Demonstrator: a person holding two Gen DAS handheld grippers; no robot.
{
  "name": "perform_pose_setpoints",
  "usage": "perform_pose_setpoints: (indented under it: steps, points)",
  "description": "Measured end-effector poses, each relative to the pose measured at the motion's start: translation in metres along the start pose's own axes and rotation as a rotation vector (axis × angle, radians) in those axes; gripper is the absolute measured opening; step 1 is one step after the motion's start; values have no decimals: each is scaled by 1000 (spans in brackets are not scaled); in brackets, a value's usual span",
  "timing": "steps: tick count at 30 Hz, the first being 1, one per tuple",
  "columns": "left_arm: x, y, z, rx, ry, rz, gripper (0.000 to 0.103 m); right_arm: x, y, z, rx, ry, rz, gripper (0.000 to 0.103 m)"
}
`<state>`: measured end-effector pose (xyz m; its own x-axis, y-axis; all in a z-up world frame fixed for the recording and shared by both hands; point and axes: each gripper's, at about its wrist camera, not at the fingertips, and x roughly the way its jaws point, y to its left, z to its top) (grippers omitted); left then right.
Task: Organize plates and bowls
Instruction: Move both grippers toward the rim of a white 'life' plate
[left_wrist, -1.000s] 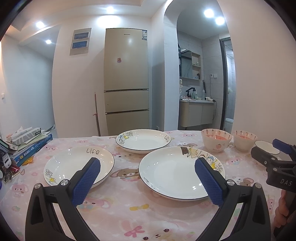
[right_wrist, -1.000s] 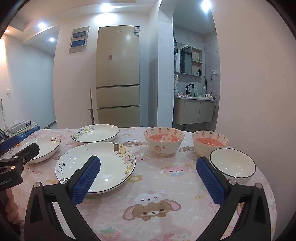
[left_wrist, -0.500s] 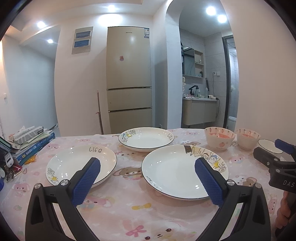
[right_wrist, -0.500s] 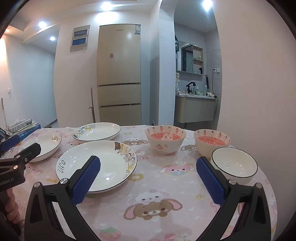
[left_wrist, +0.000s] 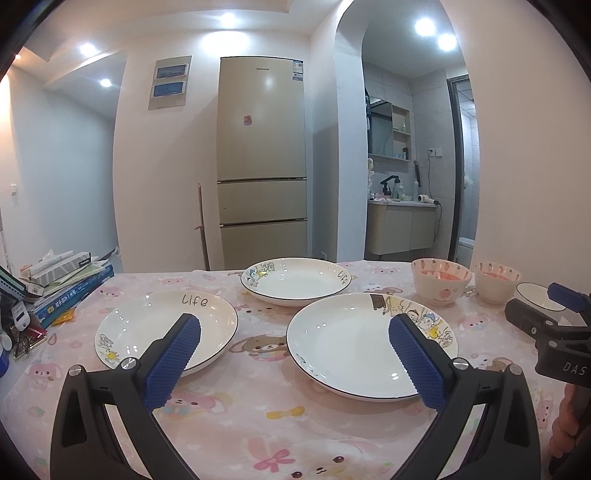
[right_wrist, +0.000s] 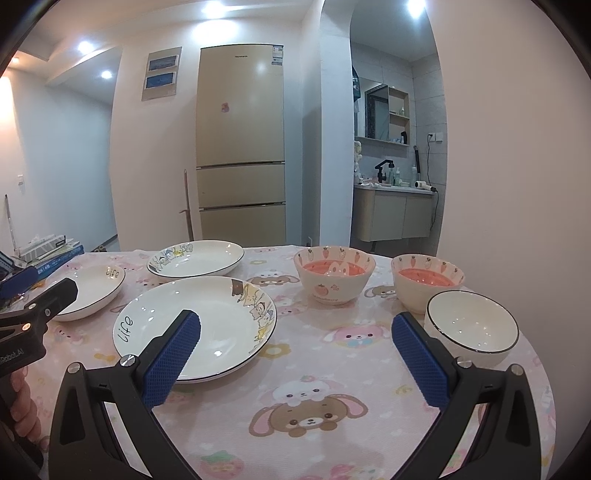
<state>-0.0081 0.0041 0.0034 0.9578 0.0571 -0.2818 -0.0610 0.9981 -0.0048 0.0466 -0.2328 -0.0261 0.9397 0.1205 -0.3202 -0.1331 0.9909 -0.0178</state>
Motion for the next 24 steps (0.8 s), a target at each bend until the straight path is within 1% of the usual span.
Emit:
perform_pose_setpoints:
  steps: [6,10,13,18,19,20,22,24]
  points:
    - [0,0,0,0,-1,-1,103,0,0,0,-1,-5,1,103]
    - [1,0,0,-5,10,-37,103,-1,0,0,3,-9,-2,103]
    - [-1,0,0,-13,3,-20,103,-1,-1,0,6,-11,-1,103]
    - [-2,-1,0,-14,-2,-44,103,-2,-2,1,5,-10,-4,103]
    - [-3,-1,2,-18,6,-50,103,-2,-2,1,10,-5,4,103]
    - [-5,0,4,-25,7,-53,103,-1,-4,1,27,10,36,103]
    - [-17,1,11,-31,-36,-58,103,0,-11,0,72,39,82,103]
    - [-30,-1,19,-6,-87,-30,103,0,-15,2,103,52,87,103]
